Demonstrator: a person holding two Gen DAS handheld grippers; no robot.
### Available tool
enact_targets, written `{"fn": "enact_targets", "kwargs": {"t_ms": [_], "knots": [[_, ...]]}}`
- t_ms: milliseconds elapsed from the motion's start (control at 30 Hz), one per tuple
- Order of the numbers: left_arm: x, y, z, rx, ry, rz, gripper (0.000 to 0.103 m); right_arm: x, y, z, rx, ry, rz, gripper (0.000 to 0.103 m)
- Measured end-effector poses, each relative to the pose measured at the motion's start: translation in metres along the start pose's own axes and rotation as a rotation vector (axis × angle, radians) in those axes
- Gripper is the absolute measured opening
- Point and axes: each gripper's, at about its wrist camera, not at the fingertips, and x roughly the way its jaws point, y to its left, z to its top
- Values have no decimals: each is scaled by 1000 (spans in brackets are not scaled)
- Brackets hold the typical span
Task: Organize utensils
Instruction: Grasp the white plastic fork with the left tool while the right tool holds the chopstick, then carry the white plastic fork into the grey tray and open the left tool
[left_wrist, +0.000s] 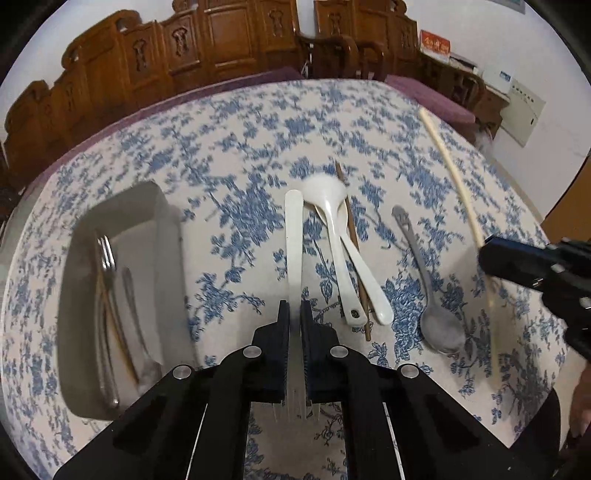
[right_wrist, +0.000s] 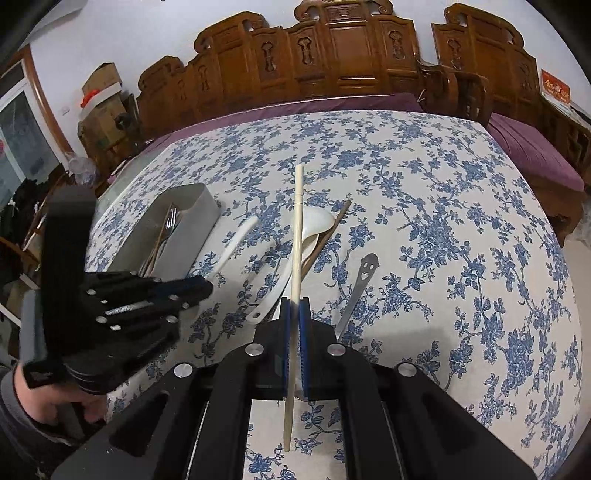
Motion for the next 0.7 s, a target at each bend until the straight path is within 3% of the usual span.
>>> {"fn": "enact_targets", "kwargs": {"t_ms": [367,700], "knots": [[-37,12,-1,-1,-57,-6,5,-9,6,3,-8,-19,22,6],[-55,48,-4,-38,-85,16,5,-12,23,9,-21,-31,52,6]]}}
